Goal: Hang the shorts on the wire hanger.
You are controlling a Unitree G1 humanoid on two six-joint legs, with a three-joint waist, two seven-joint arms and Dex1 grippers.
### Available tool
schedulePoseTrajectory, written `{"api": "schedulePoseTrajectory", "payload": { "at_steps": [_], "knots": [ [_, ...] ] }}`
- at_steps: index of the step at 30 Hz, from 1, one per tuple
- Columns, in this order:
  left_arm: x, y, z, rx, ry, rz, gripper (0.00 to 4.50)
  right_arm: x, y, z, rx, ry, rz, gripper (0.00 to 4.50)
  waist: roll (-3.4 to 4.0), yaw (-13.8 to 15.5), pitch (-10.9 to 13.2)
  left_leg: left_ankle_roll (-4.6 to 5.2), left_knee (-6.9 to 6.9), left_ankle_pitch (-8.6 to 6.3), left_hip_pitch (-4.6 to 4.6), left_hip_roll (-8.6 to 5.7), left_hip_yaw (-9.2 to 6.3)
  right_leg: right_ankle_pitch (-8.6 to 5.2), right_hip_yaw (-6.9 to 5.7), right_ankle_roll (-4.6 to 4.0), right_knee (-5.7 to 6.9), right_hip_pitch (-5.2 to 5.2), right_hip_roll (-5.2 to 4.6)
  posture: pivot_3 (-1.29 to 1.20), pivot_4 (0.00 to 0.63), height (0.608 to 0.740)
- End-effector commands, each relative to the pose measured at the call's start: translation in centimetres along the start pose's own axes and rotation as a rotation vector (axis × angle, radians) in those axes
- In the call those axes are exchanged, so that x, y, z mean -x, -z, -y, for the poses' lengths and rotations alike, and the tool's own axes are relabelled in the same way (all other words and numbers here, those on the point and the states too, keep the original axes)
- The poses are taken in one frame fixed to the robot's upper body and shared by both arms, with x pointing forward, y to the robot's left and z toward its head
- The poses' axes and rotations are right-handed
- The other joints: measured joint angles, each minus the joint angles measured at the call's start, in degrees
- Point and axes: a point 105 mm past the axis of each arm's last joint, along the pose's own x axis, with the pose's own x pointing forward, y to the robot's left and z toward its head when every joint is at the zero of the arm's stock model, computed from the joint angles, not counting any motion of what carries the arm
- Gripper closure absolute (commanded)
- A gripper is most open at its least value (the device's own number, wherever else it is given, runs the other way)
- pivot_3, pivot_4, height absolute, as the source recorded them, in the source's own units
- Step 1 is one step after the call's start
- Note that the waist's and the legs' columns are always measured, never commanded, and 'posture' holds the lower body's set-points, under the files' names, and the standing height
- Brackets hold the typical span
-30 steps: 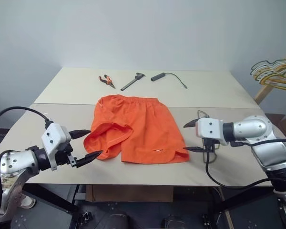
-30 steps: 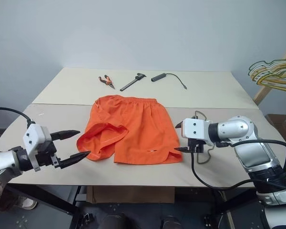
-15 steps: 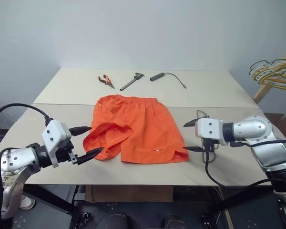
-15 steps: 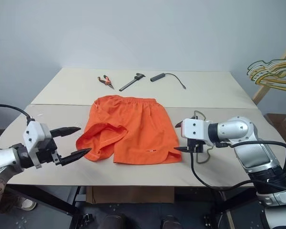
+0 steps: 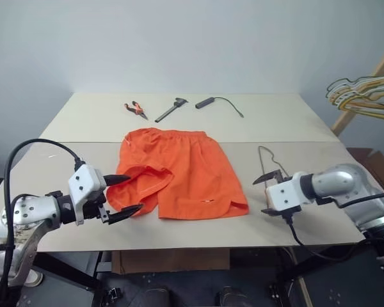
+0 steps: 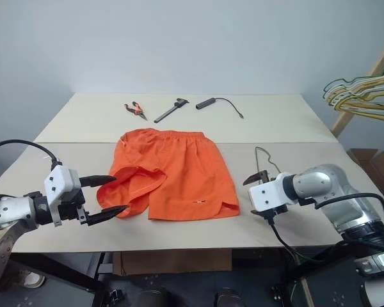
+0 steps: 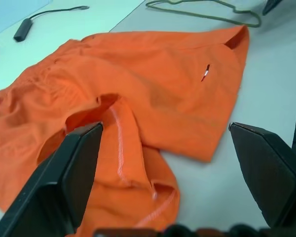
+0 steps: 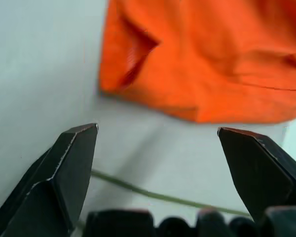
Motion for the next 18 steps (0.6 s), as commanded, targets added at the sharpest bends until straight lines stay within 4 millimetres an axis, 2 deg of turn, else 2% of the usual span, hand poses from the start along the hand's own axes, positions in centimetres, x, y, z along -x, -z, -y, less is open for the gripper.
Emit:
{"api": "schedulePoseTrajectory", "payload": {
  "at_steps": [1, 6, 9, 18],
  "knots": [
    [0.0, -1.0, -0.3, -0.050, 0.001, 0.017, 0.05, -1.2, -0.6, 0.9, 0.096, 0.042, 0.012, 0.02, 0.00, -0.74, 0.00, 0.00, 0.00, 0.00, -0.02, 0.00, 0.00, 0.00, 0.01, 0.00, 0.00, -0.03, 0.00, 0.11, 0.000, 0.740],
    [-0.1, -1.0, -0.2, -0.049, 0.009, 0.022, 0.05, -3.5, -1.5, 1.2, 0.118, 0.048, 0.066, 0.02, 0.00, -1.33, 0.00, -0.01, -0.01, 0.01, 0.06, -0.01, 0.01, 0.00, 0.09, -0.01, 0.06, 0.00, 0.01, 0.12, 0.000, 0.740],
    [-0.2, -0.9, 0.0, -0.046, 0.010, 0.025, 0.05, -4.1, -1.4, 1.4, 0.129, 0.063, 0.069, 0.57, -0.01, -1.09, -0.01, -0.01, -0.01, 0.01, 0.07, -0.01, 0.00, 0.00, 0.09, -0.01, 0.07, 0.00, 0.00, 0.12, 0.000, 0.740],
    [-0.2, -0.6, 0.1, -0.040, 0.013, 0.023, 0.05, -4.8, -1.0, 1.0, 0.132, 0.042, 0.074, 3.57, -0.01, -0.92, -0.01, -0.01, -0.01, 0.01, 0.08, -0.01, 0.01, 0.00, 0.09, -0.01, 0.07, 0.02, -0.01, 0.12, 0.000, 0.740]
  ]
}}
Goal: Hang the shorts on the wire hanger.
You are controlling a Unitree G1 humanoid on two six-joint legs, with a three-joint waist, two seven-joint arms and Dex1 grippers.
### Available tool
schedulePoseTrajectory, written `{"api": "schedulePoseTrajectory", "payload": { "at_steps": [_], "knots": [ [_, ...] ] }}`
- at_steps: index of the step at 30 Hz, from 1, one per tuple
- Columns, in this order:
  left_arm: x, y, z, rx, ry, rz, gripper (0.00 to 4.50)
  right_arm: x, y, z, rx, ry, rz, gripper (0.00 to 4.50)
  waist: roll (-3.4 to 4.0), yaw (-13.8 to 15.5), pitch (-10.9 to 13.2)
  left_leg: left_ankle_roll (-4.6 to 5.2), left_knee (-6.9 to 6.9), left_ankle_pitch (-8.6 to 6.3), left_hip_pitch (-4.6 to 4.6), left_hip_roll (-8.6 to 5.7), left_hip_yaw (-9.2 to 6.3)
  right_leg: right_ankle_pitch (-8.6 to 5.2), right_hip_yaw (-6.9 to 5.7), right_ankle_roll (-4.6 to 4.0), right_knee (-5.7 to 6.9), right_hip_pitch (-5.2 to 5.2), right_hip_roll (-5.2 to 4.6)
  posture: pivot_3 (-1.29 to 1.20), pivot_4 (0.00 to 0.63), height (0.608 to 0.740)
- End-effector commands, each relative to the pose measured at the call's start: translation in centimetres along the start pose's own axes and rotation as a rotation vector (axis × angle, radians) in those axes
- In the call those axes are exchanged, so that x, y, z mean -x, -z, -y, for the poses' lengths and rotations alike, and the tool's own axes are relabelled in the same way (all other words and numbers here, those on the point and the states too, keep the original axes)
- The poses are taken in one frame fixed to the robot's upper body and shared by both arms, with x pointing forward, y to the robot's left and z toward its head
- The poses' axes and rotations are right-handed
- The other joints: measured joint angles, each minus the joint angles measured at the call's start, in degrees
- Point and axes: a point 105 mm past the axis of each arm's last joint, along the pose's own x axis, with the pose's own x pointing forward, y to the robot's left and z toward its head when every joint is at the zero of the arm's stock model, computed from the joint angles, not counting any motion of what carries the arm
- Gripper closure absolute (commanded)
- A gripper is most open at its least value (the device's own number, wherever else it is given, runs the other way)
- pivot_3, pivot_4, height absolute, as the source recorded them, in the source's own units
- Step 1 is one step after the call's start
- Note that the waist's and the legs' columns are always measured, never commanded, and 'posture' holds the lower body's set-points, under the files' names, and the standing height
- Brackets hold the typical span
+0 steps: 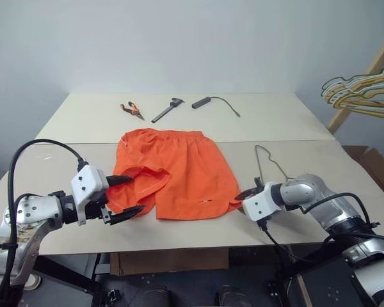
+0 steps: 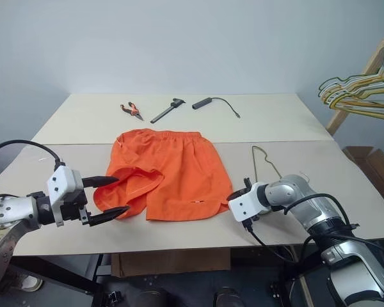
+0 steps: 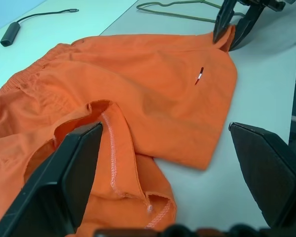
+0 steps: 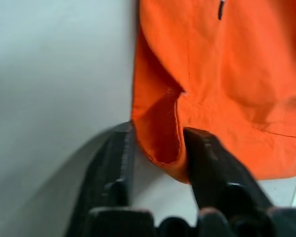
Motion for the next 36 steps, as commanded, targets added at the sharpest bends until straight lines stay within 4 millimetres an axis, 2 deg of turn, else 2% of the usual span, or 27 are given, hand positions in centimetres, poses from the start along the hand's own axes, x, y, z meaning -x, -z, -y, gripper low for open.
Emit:
{"api": "schedulePoseTrajectory", "payload": {
  "at_steps": [1, 3, 6, 10, 13, 18, 22, 26, 29, 33, 36],
  "knots": [
    [0.1, -0.7, -0.2, -0.044, -0.004, 0.021, 0.05, 0.3, -0.3, 1.0, 0.028, 0.026, 0.011, 4.00, 0.00, -0.03, 0.00, 0.00, 0.00, 0.00, 0.00, 0.00, 0.00, 0.00, 0.00, 0.00, 0.00, 0.00, 0.00, 0.12, 0.000, 0.740],
    [0.0, -0.6, -0.2, -0.045, -0.004, 0.020, 0.05, 0.1, -0.7, 1.1, 0.004, 0.027, 0.024, 4.47, 0.00, -0.02, 0.00, 0.00, -0.01, 0.00, 0.00, 0.00, 0.00, 0.00, 0.00, 0.00, 0.01, -0.01, 0.00, 0.12, 0.000, 0.740],
    [0.0, -0.7, -0.2, -0.045, 0.000, 0.026, 0.05, -0.5, -2.5, 1.7, -0.074, 0.047, 0.083, 4.47, -0.01, -0.20, 0.00, 0.00, -0.01, 0.00, 0.00, 0.00, 0.00, 0.00, 0.01, 0.00, 0.01, -0.01, 0.01, 0.12, 0.000, 0.740],
    [-0.2, -0.8, -0.1, -0.042, 0.006, 0.039, 0.05, -1.7, -7.5, 4.3, -0.212, 0.122, 0.241, 4.47, 0.00, -0.32, -0.01, 0.00, -0.01, 0.00, 0.02, 0.05, -0.04, 0.00, 0.03, -0.01, 0.09, -0.04, 0.06, 0.12, 0.000, 0.740],
    [-0.3, -0.7, -0.1, -0.041, 0.009, 0.040, 0.05, -3.0, -10.3, 6.4, -0.292, 0.170, 0.305, 4.47, 0.00, -0.08, -0.03, 0.00, -0.01, 0.00, 0.02, 0.05, -0.06, 0.00, 0.04, -0.01, 0.13, -0.06, 0.07, 0.11, 0.000, 0.740],
    [-0.3, -0.8, -0.5, -0.050, 0.007, 0.038, 0.05, -5.3, -13.5, 7.3, -0.264, 0.158, 0.333, 4.47, -0.17, 0.37, -0.14, -0.04, 0.00, 0.01, -0.04, 0.03, -0.02, 0.00, -0.11, -0.01, 0.09, -0.06, 0.02, 0.11, 0.000, 0.740],
    [0.2, -0.8, -1.1, -0.062, -0.011, 0.027, 0.05, -6.4, -14.5, 7.4, -0.266, 0.170, 0.324, 4.47, -0.19, 0.11, -0.15, -0.08, 0.00, 0.03, -0.12, 0.03, -0.01, 0.00, -0.15, -0.02, 0.09, -0.11, 0.02, 0.11, 0.000, 0.740],
    [0.4, -0.8, -1.2, -0.062, -0.015, 0.026, 0.05, -6.4, -12.9, 6.7, -0.169, 0.213, 0.235, 4.47, -0.20, 0.10, -0.16, -0.11, -0.01, 0.05, -0.10, 0.02, -0.01, -0.01, -0.15, -0.03, 0.10, -0.11, 0.02, 0.11, 0.000, 0.740],
    [0.1, -0.9, -0.8, -0.050, 0.008, 0.037, 0.05, -5.2, -12.1, 5.5, -0.111, 0.152, 0.221, 3.80, -0.23, 0.11, -0.18, -0.12, -0.01, 0.05, -0.12, 0.02, -0.01, -0.02, -0.17, -0.03, 0.06, -0.10, 0.01, 0.10, 0.000, 0.740],
    [-1.0, -0.6, 0.2, -0.029, 0.059, 0.043, 0.05, -2.7, -11.3, 5.0, -0.076, 0.104, 0.221, 2.42, -0.23, -0.10, -0.18, -0.11, -0.01, 0.04, -0.11, 0.03, -0.02, -0.02, -0.17, -0.03, 0.06, -0.10, 0.02, 0.09, 0.000, 0.740],
    [-2.7, -0.3, 1.2, -0.007, 0.092, 0.067, 0.05, -0.5, -10.8, 4.4, -0.075, 0.047, 0.218, 1.43, -0.23, -0.07, -0.19, -0.10, -0.01, 0.04, -0.07, 0.02, -0.04, -0.02, -0.16, -0.03, 0.06, -0.04, 0.03, 0.09, 0.000, 0.740]
  ]
}}
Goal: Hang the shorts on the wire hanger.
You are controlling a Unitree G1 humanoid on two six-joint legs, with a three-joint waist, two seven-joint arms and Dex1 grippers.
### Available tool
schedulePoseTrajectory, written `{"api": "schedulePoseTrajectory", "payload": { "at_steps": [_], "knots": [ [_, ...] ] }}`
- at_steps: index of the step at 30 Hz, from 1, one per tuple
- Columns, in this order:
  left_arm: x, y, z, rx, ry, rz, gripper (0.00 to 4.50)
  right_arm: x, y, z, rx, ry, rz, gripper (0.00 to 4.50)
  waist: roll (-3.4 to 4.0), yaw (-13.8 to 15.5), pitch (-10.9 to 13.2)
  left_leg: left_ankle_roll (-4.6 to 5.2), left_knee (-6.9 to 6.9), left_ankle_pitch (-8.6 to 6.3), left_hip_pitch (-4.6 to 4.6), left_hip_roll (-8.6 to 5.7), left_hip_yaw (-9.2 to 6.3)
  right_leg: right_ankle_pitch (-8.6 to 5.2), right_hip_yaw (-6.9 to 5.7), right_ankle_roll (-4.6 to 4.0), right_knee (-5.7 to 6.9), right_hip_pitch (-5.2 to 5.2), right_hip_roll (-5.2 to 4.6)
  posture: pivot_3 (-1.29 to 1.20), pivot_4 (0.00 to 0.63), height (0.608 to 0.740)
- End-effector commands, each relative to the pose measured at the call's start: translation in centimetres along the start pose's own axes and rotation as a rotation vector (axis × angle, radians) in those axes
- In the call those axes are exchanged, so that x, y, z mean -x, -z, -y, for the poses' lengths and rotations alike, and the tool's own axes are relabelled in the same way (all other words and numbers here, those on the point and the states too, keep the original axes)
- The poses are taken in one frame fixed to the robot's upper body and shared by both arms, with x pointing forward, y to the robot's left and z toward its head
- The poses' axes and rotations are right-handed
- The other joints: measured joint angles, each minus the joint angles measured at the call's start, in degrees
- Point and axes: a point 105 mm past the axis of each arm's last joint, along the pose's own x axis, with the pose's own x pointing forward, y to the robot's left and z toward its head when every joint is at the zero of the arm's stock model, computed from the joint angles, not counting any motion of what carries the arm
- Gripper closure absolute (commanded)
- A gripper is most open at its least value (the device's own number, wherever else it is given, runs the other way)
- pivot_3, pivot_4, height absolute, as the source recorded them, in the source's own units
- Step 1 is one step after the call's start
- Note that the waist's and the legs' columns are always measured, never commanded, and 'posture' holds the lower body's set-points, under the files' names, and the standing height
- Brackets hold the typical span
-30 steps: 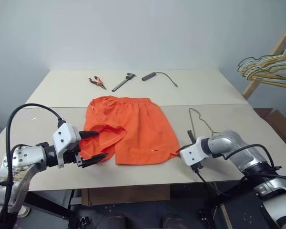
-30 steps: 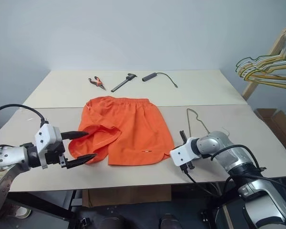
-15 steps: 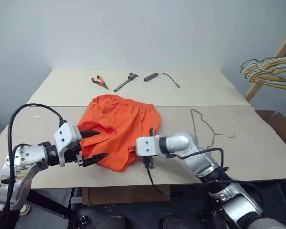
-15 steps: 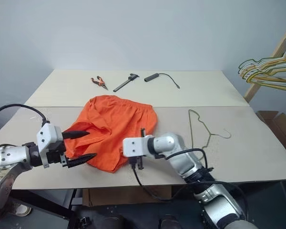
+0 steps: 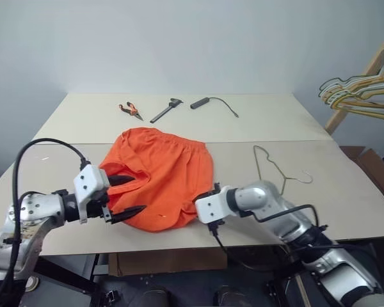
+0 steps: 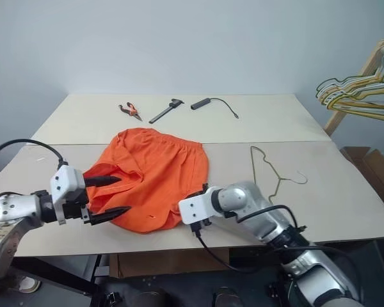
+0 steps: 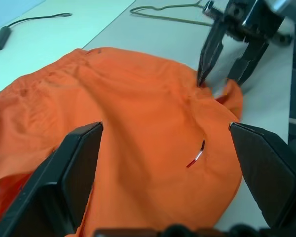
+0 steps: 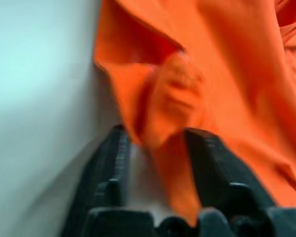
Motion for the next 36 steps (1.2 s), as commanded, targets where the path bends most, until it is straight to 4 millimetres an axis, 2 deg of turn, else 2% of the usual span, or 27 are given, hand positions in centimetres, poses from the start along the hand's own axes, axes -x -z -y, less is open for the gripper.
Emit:
{"api": "schedulePoseTrajectory", "payload": {
  "at_steps": [1, 4, 5, 7, 10, 15, 24, 30, 33, 36],
  "knots": [
    [-2.2, -0.5, 1.0, -0.015, 0.043, 0.039, 0.05, 3.0, -1.2, 0.7, 0.035, -0.004, 0.037, 1.07, -0.02, 0.06, -0.01, 0.00, 0.01, 0.00, 0.00, 0.00, -0.01, 0.00, 0.00, 0.00, -0.01, 0.02, 0.00, 0.09, 0.000, 0.740],
    [-4.2, -0.4, 2.4, -0.008, 0.096, 0.050, 0.05, 4.2, -0.6, 0.7, 0.041, -0.011, 0.010, 0.06, -0.05, 0.03, -0.04, 0.01, 0.02, 0.00, 0.01, 0.00, -0.02, 0.00, 0.00, 0.00, -0.02, 0.04, 0.01, 0.08, 0.000, 0.740],
    [-5.2, -0.4, 3.1, -0.009, 0.120, 0.056, 0.05, 4.7, -0.2, 1.0, 0.040, 0.016, -0.009, 0.02, -0.06, 0.10, -0.04, 0.01, 0.01, -0.01, 0.01, 0.00, -0.02, 0.00, 0.00, 0.00, -0.01, 0.03, 0.02, 0.08, 0.000, 0.740],
    [-6.6, -0.6, 4.3, -0.022, 0.156, 0.064, 0.05, 5.3, 0.7, 1.8, 0.028, 0.076, -0.051, 0.02, -0.08, 0.15, -0.05, 0.01, 0.04, 0.00, 0.00, -0.02, -0.01, 0.00, 0.01, 0.00, -0.02, 0.04, 0.00, 0.07, 0.000, 0.740],
    [-7.6, -0.5, 5.4, -0.043, 0.191, 0.049, 0.05, 6.0, 1.8, 2.0, 0.025, 0.097, -0.091, 0.02, -0.10, 0.05, -0.06, 0.01, 0.04, -0.01, -0.01, -0.03, -0.01, 0.00, 0.03, 0.00, -0.02, 0.02, 0.01, 0.06, 0.000, 0.740],
    [-9.2, -0.3, 7.1, -0.053, 0.236, 0.011, 0.05, 7.3, 2.5, 3.1, -0.007, 0.172, -0.104, 0.02, -0.10, -0.03, -0.07, 0.02, 0.04, -0.01, 0.00, -0.03, -0.01, 0.00, 0.07, 0.00, -0.03, 0.02, 0.02, 0.06, 0.000, 0.740],
    [-11.6, 1.1, 7.3, -0.183, 0.167, -0.079, 0.05, 8.2, 3.5, 3.8, -0.019, 0.229, -0.135, 0.02, -0.10, 0.04, -0.07, 0.03, 0.04, -0.01, 0.01, -0.04, -0.02, 0.00, 0.09, 0.00, -0.05, 0.05, 0.02, 0.06, 0.000, 0.740],
    [-12.5, 1.1, 8.0, -0.150, 0.171, -0.055, 0.05, 8.6, 4.0, 4.3, -0.026, 0.259, -0.154, 0.02, -0.10, 0.00, -0.07, 0.04, 0.05, -0.01, -0.02, -0.04, -0.01, 0.00, 0.10, 0.00, -0.05, 0.02, 0.02, 0.06, 0.000, 0.740],
    [-12.4, 2.0, 7.9, -0.158, 0.161, -0.095, 0.67, 8.7, 4.2, 4.6, -0.027, 0.279, -0.161, 0.00, -0.09, -0.01, -0.07, 0.04, 0.05, -0.01, 0.01, -0.04, -0.01, 0.00, 0.12, 0.00, -0.04, 0.03, 0.02, 0.06, 0.000, 0.740],
    [-12.2, 2.6, 7.6, -0.167, 0.152, -0.132, 1.58, 8.7, 4.2, 4.8, -0.031, 0.290, -0.158, 0.00, -0.09, -0.01, -0.07, 0.04, 0.04, -0.01, 0.01, -0.04, -0.01, 0.00, 0.12, 0.00, -0.04, 0.02, 0.02, 0.06, 0.000, 0.740]
  ]
}}
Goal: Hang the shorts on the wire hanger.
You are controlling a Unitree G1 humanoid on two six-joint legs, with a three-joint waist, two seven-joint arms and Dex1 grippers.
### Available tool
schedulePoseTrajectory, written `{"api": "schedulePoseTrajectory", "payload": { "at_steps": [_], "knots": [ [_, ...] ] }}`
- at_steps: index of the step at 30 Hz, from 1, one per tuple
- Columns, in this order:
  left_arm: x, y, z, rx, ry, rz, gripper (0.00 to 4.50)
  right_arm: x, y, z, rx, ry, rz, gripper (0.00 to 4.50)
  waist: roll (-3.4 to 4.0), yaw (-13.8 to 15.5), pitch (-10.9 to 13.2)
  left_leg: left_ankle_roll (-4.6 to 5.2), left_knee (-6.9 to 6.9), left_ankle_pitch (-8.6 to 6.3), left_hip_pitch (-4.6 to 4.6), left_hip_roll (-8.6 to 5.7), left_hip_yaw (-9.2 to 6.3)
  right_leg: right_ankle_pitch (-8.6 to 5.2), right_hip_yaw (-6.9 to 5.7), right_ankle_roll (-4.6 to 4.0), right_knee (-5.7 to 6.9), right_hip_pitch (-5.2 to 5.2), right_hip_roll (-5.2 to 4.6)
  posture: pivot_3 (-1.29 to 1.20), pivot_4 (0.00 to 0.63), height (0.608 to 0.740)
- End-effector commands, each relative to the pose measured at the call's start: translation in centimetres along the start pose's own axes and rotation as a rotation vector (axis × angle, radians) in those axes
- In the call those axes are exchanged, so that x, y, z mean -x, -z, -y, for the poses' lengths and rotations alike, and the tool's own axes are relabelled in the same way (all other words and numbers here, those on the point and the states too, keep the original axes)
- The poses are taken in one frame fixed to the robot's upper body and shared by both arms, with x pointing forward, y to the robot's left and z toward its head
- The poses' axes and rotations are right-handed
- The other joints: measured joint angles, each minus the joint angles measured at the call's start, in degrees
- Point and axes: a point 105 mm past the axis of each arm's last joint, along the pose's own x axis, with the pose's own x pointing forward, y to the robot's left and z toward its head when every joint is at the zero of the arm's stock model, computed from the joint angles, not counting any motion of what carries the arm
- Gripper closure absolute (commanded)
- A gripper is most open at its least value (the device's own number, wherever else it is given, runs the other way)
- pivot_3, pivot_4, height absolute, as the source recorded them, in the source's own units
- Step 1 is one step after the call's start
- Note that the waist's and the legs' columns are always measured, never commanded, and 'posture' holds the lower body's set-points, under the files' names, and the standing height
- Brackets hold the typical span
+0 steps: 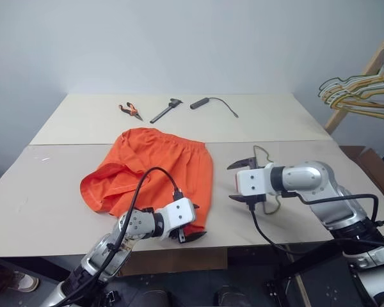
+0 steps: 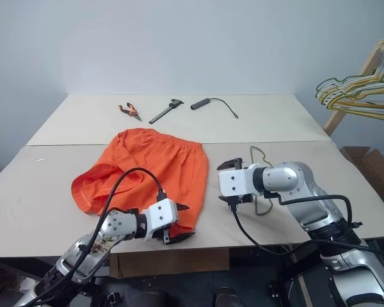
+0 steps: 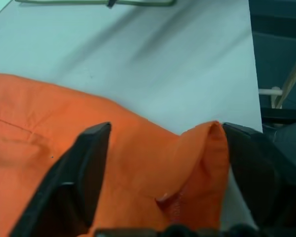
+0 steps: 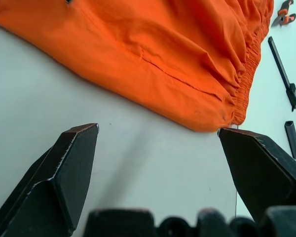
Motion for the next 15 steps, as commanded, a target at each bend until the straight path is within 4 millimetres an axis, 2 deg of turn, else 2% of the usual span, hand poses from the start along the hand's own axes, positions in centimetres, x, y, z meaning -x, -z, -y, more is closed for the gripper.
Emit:
{"api": "schedulePoseTrajectory", "payload": {
  "at_steps": [1, 8, 9, 15],
  "knots": [
    [0.2, 0.2, -0.6, -0.013, -0.041, -0.015, 1.96, 1.1, -0.5, 2.0, 0.037, 0.080, 0.002, 0.00, 0.00, 0.01, 0.00, 0.00, 0.00, 0.00, 0.00, 0.00, 0.00, 0.00, 0.00, 0.00, 0.00, 0.00, 0.00, 0.06, 0.000, 0.740],
    [0.8, 0.3, -1.9, -0.024, -0.096, -0.029, 4.32, 0.7, 0.2, 1.7, 0.033, 0.081, -0.019, 0.00, 0.00, 0.08, 0.00, 0.00, 0.00, 0.00, -0.01, 0.00, 0.00, 0.00, 0.00, 0.00, 0.00, 0.00, 0.00, 0.07, 0.000, 0.740],
    [0.9, 0.3, -1.9, -0.025, -0.097, -0.030, 4.47, 0.6, 0.3, 1.6, 0.031, 0.080, -0.021, 0.00, 0.00, 0.08, 0.00, 0.00, 0.00, 0.00, -0.01, 0.00, 0.00, 0.00, 0.00, 0.00, 0.00, 0.00, 0.00, 0.07, 0.000, 0.740],
    [2.4, 0.4, -1.7, 0.000, -0.079, -0.020, 4.47, 0.0, 1.7, 1.1, 0.029, 0.071, -0.061, 0.00, 0.00, -0.12, 0.00, 0.00, -0.01, 0.00, 0.00, 0.02, 0.01, 0.00, 0.01, 0.00, 0.00, -0.01, 0.00, 0.08, 0.000, 0.740]
  ]
}}
